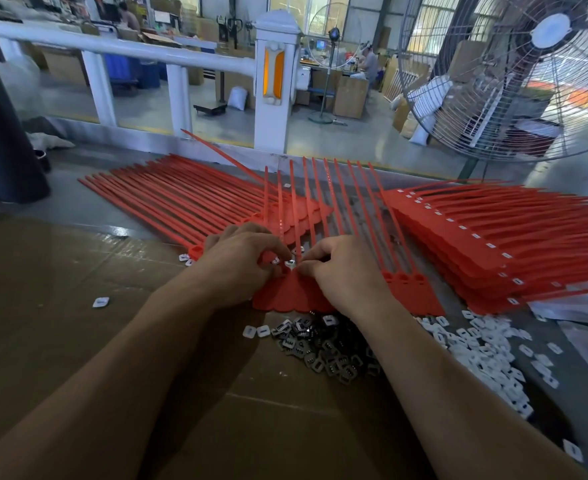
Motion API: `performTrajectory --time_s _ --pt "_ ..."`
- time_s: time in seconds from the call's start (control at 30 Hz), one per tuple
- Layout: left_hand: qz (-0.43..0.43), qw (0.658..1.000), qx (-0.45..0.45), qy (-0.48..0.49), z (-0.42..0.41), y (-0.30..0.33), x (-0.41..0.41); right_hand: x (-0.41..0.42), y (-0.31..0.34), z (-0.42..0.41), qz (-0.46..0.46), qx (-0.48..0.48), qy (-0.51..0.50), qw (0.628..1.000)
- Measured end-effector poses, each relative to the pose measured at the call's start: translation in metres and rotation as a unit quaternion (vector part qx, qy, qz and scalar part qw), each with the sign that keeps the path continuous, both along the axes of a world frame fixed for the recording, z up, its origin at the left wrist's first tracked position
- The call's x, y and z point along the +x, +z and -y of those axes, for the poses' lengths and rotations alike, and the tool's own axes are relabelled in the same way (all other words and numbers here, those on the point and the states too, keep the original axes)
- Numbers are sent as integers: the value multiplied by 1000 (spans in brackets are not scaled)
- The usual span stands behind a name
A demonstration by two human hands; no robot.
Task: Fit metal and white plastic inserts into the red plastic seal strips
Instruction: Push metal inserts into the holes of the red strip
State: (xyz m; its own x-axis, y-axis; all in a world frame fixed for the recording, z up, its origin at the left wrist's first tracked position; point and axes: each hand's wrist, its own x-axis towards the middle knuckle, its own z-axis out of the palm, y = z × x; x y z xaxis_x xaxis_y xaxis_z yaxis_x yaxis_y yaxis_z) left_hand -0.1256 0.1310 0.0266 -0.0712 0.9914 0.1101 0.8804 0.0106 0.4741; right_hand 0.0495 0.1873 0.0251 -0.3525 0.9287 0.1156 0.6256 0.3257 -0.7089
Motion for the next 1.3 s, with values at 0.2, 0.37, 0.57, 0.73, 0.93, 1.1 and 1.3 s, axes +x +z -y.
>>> performTrajectory --time_s 0.2,0.37,0.57,0.73,0.93,1.1,1.3 --pt "10 1000 3 2 2 1 1 14 -2 -2 -31 -7 41 999" --pt "8 1000 3 3 1 2 2 25 4 4 3 33 82 996" --pt "6 1000 0 0 3 3 2 36 31 15 92 19 170 981" --pt "-1 1000 -1 6 1 3 3 36 41 34 187 -28 248 950" --pt "1 1000 -2 6 0 1 1 27 28 42 172 20 279 945" --pt "-1 1000 6 6 -2 -2 -1 21 24 41 172 35 294 939" --pt "0 1000 12 6 -3 -4 -3 32 23 34 139 32 245 959"
